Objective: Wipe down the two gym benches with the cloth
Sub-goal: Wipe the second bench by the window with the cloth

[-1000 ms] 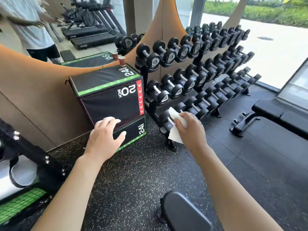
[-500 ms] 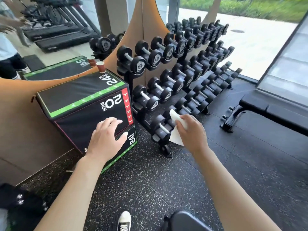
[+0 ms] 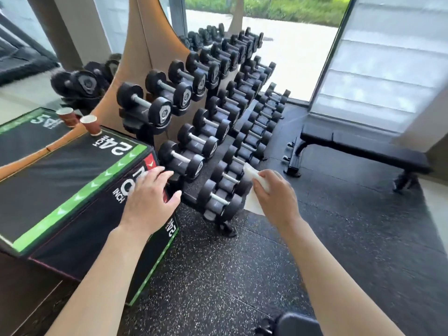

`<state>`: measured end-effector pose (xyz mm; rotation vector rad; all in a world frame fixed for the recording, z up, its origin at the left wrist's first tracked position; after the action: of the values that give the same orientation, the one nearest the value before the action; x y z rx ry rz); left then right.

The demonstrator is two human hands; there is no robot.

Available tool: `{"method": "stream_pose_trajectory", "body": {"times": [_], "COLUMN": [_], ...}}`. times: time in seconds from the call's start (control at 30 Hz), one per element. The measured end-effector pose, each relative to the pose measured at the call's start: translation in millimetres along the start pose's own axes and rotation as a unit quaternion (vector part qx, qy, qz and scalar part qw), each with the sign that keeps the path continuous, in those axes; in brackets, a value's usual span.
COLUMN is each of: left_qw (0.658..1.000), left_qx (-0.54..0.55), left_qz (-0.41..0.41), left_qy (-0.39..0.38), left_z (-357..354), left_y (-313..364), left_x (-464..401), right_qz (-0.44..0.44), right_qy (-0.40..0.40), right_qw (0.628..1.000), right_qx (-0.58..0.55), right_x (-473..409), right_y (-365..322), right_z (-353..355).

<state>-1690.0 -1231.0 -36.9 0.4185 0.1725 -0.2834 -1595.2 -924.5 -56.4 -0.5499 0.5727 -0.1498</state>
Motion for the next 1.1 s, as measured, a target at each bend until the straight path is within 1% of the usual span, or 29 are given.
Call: {"method": "stream_pose_trajectory", "body": {"times": [0.2, 0.57, 0.8, 0.97, 1.1], "left_qw": [0.998, 0.993, 0.989, 0.984, 0.979], "left_qx": [0.041, 0.055, 0.046, 0.044, 0.055], "left_qz": [-0.053, -0.098, -0.133, -0.159, -0.178], "left_qy": [-0.013, -0.047, -0.043, -0.060, -0.081], "left_z": [-19, -75, -116, -157, -193], "left_y": [17, 77, 160, 236, 294], "left_x": [-43, -125, -214, -272, -302], "right_qz": [-0.028, -0.074, -0.108, -0.127, -0.144], "right_qy": [0.018, 0.068, 0.098, 0.116, 0.128], "right_qw": [0.999, 0.994, 0.989, 0.985, 0.980], "right_qx": [0.038, 0.052, 0.035, 0.031, 0.043], "right_x": [-17, -59, -127, -171, -188], "right_y": [18, 90, 180, 254, 309], "right_z": [17, 28, 39, 61, 85]}}
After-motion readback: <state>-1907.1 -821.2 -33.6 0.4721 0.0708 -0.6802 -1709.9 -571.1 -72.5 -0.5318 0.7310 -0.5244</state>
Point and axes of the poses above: each hand's wrist, its own x-axis away from the middle knuckle, its own z-axis out of the back of the hand, y = z × x, the point moved 5 cm from there along -x, towards the middle knuckle, and after that the axes turned 9 degrees about z, right-handed, at the moved point
